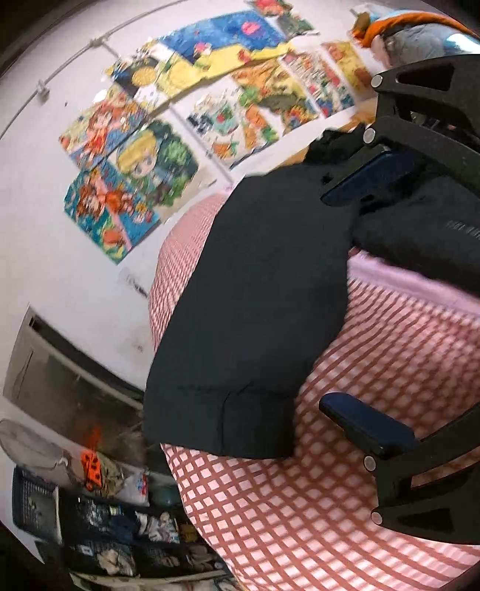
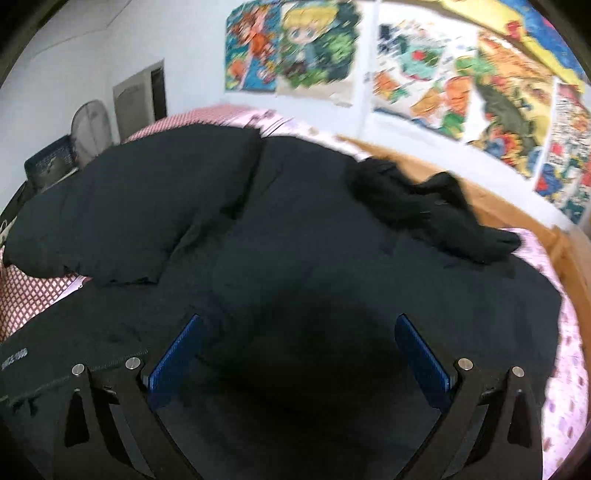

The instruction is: Fold large clothes

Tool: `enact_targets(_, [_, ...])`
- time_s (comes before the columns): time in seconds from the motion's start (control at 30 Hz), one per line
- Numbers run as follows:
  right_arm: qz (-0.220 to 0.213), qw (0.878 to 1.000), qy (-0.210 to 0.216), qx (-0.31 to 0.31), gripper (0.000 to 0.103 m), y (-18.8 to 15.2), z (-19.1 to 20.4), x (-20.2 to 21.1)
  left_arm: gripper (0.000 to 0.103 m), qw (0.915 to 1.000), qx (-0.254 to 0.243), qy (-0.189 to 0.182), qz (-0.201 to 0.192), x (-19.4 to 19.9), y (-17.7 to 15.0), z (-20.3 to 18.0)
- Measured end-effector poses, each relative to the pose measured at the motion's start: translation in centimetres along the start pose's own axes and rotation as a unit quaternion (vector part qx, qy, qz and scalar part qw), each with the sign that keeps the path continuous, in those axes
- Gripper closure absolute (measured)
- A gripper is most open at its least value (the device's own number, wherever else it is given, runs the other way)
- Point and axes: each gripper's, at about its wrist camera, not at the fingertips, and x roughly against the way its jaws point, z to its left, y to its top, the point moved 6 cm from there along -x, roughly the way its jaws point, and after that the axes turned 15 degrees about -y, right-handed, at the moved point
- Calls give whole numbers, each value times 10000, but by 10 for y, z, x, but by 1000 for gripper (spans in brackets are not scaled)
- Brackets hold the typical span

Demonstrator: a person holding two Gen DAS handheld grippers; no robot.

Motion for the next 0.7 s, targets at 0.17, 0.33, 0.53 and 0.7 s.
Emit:
enact_targets(0.17, [128,9994,-193,264,1,3,34,-32,26,9982,454,379,-136,-28,6,35])
enact_targets(0.33, [314,9986,-351,242,1,-6,49,-60,83,9978,358,462,-318,-36,11,37])
enact_targets(0.53, [452,9978,-410,266,1,-16,57,-67,96,9868,-1367,462,-735,-20,28,-36])
enact_targets(0.7, [159,9995,-286,42,1,-3,37,-28,96,9612,-2650,23,-770,-8,48,-126])
